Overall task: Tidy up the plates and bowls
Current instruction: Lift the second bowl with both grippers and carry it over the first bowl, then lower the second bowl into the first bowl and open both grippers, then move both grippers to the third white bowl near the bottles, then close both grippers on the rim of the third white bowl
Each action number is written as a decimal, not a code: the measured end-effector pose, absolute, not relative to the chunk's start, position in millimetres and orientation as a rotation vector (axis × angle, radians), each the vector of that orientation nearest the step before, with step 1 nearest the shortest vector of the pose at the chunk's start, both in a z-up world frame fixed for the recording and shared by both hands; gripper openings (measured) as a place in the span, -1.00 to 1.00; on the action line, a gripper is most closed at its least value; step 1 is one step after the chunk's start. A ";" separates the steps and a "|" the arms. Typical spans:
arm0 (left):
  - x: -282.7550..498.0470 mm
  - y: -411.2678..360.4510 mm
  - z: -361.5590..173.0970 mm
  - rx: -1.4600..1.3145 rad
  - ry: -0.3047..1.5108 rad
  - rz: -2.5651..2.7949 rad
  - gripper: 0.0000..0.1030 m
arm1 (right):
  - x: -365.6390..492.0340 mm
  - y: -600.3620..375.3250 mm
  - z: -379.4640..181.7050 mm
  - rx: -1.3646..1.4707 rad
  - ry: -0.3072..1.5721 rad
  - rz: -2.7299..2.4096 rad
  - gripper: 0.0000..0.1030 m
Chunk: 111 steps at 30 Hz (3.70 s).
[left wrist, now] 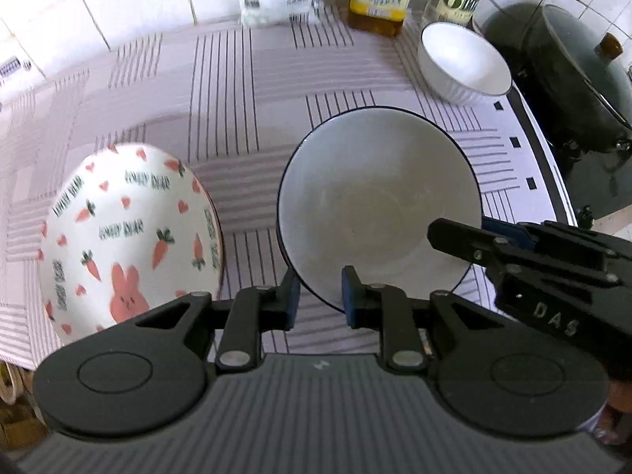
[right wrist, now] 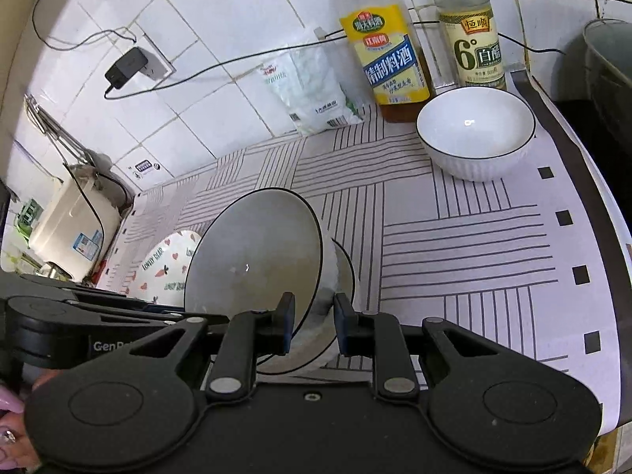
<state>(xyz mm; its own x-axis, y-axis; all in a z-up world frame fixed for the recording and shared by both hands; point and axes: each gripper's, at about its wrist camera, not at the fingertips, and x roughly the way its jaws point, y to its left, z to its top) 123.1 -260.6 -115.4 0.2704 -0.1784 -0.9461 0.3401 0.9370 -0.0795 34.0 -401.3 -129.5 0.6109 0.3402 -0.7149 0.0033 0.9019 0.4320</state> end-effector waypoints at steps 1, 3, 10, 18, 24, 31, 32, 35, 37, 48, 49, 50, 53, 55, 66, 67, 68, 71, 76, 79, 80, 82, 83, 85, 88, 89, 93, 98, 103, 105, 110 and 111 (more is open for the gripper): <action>124.2 -260.4 -117.0 0.144 1.257 -0.350 -0.59 | 34.2 -399.8 -130.0 0.405 0.901 0.201 -0.51; 125.5 -260.4 -119.8 0.136 1.263 -0.347 -0.59 | 34.8 -394.7 -130.1 0.364 0.907 0.196 -0.51; 132.0 -257.4 -131.0 0.095 1.322 -0.342 -0.56 | 41.1 -381.7 -129.6 0.222 0.920 0.176 -0.52; 133.5 -259.8 -134.3 0.111 1.320 -0.339 -0.51 | 46.6 -355.8 -129.7 -0.021 0.907 0.155 -0.52; 130.5 -258.6 -129.2 0.112 1.310 -0.342 -0.36 | 47.1 -359.5 -129.5 -0.019 0.907 0.165 -0.52; 120.4 -263.7 -100.6 0.141 1.242 -0.345 -0.33 | 25.7 -371.4 -111.9 0.026 0.842 0.187 -0.45; 119.3 -264.7 -95.9 0.147 1.232 -0.349 -0.33 | 21.9 -373.7 -108.4 0.026 0.829 0.185 -0.43; 116.4 -269.3 -81.7 0.157 1.208 -0.360 -0.33 | 10.8 -381.3 -98.1 0.029 0.789 0.178 -0.38; 115.2 -272.3 -71.6 0.158 1.194 -0.373 -0.33 | 3.4 -385.3 -91.6 0.032 0.760 0.170 -0.33; 122.2 -299.4 -26.5 0.175 1.086 -0.484 -0.33 | -21.5 -411.7 -69.7 0.076 0.571 0.187 -0.01; 124.1 -302.0 -24.6 0.175 1.072 -0.498 -0.33 | -20.6 -413.9 -70.5 0.078 0.566 0.175 0.02; 125.9 -305.2 -23.0 0.180 1.055 -0.516 -0.33 | -18.9 -416.2 -72.1 0.079 0.563 0.161 0.03; 136.0 -315.7 -22.8 0.195 1.046 -0.560 -0.33 | -13.7 -422.6 -80.6 0.082 0.572 0.122 0.08; 146.4 -323.1 -23.5 0.199 1.084 -0.587 -0.33 | -6.8 -428.0 -88.3 0.087 0.580 0.092 0.08; 205.9 -370.4 -40.9 0.286 1.064 -0.697 -0.18 | 23.1 -446.4 -103.9 0.098 0.572 0.001 0.21; 212.9 -374.8 -47.0 0.292 1.067 -0.694 -0.13 | 28.1 -449.9 -109.4 0.106 0.578 -0.014 0.30; 221.0 -381.7 -54.9 0.316 1.070 -0.678 0.08 | 31.9 -453.4 -114.5 0.117 0.585 -0.025 0.36; 241.2 -397.6 -77.4 0.371 1.038 -0.639 0.20 | 50.8 -464.7 -135.5 0.144 0.615 -0.072 0.67; 272.1 -410.8 -112.4 0.366 1.069 -0.653 0.32 | 77.2 -476.8 -163.6 0.165 0.635 -0.130 0.77; 283.9 -416.2 -129.6 0.366 1.085 -0.670 0.35 | 96.1 -476.7 -179.9 0.128 0.669 -0.124 0.79; 287.1 -417.5 -134.9 0.366 1.095 -0.672 0.35 | 101.5 -477.2 -185.8 0.129 0.683 -0.128 0.79; 294.0 -419.1 -144.9 0.359 1.121 -0.660 0.35 | 111.6 -475.9 -196.2 0.120 0.711 -0.145 0.79; 296.6 -419.1 -148.5 0.345 1.125 -0.665 0.35 | 115.3 -472.8 -199.9 0.097 0.720 -0.161 0.79; 301.4 -419.3 -155.5 0.311 1.132 -0.681 0.32 | 120.8 -464.9 -203.7 0.059 0.727 -0.179 0.79; 308.5 -417.9 -164.5 0.251 1.157 -0.677 0.29 | 125.0 -460.8 -205.0 0.061 0.714 -0.180 0.79; 310.8 -415.3 -165.3 0.210 1.162 -0.681 0.29 | 126.5 -461.6 -204.7 0.077 0.715 -0.177 0.79; 317.2 -416.3 -169.5 0.166 1.155 -0.682 0.13 | 132.4 -470.8 -202.8 0.141 0.693 -0.188 0.80; 319.3 -419.6 -176.9 0.148 1.181 -0.735 -0.15 | 144.7 -469.5 -207.5 0.104 0.697 -0.160 0.90; 314.7 -423.7 -178.1 0.177 1.178 -0.766 -0.64 | 152.5 -474.5 -202.9 0.110 0.710 -0.113 0.86; 308.5 -426.3 -177.7 0.219 1.162 -0.755 -0.64 | 151.7 -472.9 -201.6 0.114 0.708 -0.118 0.84; 296.1 -425.2 -174.8 0.278 1.135 -0.757 -0.65 | 149.0 -466.1 -200.3 0.085 0.708 -0.119 0.83; 294.1 -424.6 -173.7 0.283 1.134 -0.756 -0.65 | 147.7 -465.8 -200.4 0.088 0.705 -0.117 0.83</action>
<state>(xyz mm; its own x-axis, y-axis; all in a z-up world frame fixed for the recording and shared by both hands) 294.1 -424.6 -173.7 0.2123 -0.3982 -0.8924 0.6706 0.7236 -0.1633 147.7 -465.8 -200.4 0.7557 -0.0779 -0.6503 0.1371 0.9897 0.0407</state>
